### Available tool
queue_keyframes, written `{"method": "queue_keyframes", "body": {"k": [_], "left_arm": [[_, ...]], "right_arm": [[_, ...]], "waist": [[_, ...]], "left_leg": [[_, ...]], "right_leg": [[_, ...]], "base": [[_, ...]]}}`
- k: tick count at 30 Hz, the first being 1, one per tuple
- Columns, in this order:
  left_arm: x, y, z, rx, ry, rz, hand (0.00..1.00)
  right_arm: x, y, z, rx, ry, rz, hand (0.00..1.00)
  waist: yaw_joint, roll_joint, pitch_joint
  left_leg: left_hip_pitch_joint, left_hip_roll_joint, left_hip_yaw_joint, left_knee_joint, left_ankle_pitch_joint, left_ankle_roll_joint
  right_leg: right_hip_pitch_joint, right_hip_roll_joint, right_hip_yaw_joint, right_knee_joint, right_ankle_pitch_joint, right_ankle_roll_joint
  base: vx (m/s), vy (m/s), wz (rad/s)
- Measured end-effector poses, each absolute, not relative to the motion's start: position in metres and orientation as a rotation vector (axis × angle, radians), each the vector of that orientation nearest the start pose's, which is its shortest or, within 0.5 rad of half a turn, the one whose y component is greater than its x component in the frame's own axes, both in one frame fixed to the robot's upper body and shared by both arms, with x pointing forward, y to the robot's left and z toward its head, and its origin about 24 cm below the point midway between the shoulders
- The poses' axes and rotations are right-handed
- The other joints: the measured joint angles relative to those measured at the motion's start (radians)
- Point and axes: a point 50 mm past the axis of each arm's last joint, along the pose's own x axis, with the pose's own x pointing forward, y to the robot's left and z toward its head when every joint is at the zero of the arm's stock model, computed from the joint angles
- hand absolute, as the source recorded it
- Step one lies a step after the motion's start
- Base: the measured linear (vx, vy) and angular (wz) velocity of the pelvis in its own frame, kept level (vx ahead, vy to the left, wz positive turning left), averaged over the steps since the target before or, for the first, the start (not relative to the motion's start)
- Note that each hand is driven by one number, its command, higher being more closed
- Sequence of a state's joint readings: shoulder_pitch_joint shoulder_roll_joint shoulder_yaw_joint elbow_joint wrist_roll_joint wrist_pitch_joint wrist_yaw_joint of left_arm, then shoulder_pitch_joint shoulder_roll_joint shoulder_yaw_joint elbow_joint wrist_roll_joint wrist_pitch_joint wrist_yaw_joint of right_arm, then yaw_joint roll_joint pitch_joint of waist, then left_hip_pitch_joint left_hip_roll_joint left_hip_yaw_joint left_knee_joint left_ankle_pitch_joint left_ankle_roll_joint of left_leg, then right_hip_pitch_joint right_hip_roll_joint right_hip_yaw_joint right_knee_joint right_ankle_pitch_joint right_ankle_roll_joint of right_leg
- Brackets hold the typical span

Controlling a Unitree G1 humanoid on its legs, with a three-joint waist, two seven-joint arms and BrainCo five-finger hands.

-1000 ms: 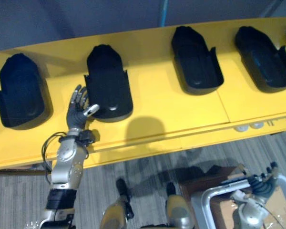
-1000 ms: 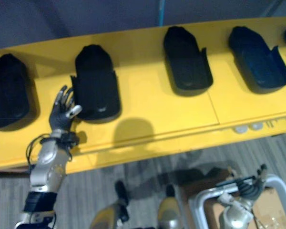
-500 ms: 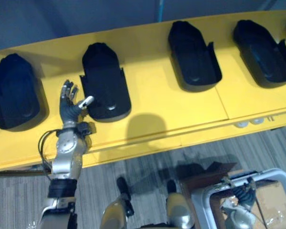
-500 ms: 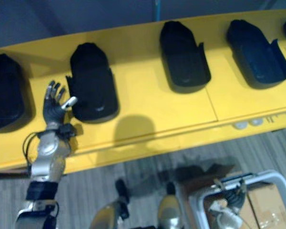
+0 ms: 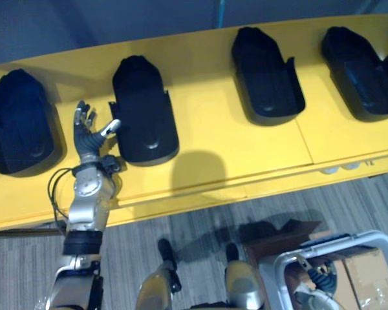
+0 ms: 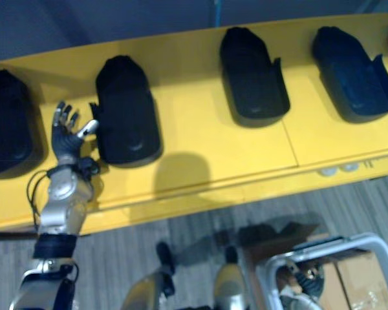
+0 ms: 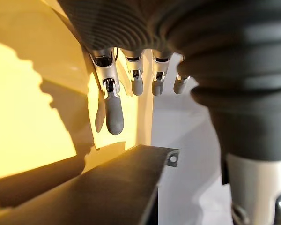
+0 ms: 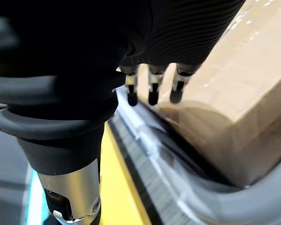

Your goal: Walk over and take plastic housings, then place them on the shelf

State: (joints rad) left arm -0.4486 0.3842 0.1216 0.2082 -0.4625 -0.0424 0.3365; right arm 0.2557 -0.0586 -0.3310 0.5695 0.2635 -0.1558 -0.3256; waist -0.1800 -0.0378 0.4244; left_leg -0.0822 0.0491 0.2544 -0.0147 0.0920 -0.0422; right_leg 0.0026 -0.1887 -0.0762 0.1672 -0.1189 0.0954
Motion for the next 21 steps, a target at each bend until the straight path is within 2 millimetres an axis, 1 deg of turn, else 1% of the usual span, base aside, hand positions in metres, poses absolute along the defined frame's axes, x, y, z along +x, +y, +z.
{"method": "queue_keyframes", "body": {"k": [2,7,11,14,16,21], "left_arm": [[0.323,0.254,0.150,-0.184,-0.305,0.420,0.00],[0.318,0.264,0.148,-0.184,-0.302,0.464,0.00],[0.310,0.274,0.143,-0.186,-0.299,0.497,0.00],[0.305,0.274,0.143,-0.181,-0.306,0.495,0.00],[0.303,0.274,0.143,-0.179,-0.308,0.494,0.00],[0.302,0.275,0.143,-0.178,-0.302,0.492,0.00]], "right_arm": [[0.101,-0.263,-0.106,0.144,0.642,-0.859,0.00],[0.092,-0.267,-0.111,0.209,0.672,-0.918,0.00],[0.078,-0.270,-0.119,0.256,0.720,-0.971,0.00],[0.072,-0.270,-0.122,0.265,0.747,-0.993,0.00],[0.071,-0.270,-0.123,0.267,0.750,-0.993,0.00],[0.067,-0.270,-0.125,0.282,0.760,-1.012,0.00]], "waist": [[0.000,0.000,0.000],[0.003,0.001,0.000],[0.003,0.002,0.001],[0.006,0.002,0.001],[0.006,0.003,0.001],[0.012,0.008,0.001]], "left_leg": [[0.000,0.001,0.000,0.000,0.000,0.000],[0.001,0.001,-0.001,0.000,-0.002,-0.003],[0.015,0.001,0.000,-0.011,-0.002,-0.006],[0.014,0.002,-0.002,-0.013,-0.002,-0.007],[0.014,0.002,-0.002,-0.013,-0.003,-0.008],[0.014,0.003,-0.003,-0.013,-0.006,-0.011]], "right_leg": [[0.000,0.001,0.000,0.000,0.000,0.000],[0.002,0.001,-0.002,0.001,-0.001,-0.002],[0.009,0.002,-0.003,0.001,-0.006,-0.009],[0.009,0.003,-0.004,0.001,-0.007,-0.011],[0.009,0.003,-0.004,0.001,-0.007,-0.011],[0.010,0.004,-0.004,0.002,-0.007,-0.010]], "base": [[0.00,0.000,0.00],[0.00,0.000,0.00],[0.00,0.000,0.00],[0.01,-0.004,0.01],[0.00,0.000,0.00],[0.00,0.000,0.00]]}}
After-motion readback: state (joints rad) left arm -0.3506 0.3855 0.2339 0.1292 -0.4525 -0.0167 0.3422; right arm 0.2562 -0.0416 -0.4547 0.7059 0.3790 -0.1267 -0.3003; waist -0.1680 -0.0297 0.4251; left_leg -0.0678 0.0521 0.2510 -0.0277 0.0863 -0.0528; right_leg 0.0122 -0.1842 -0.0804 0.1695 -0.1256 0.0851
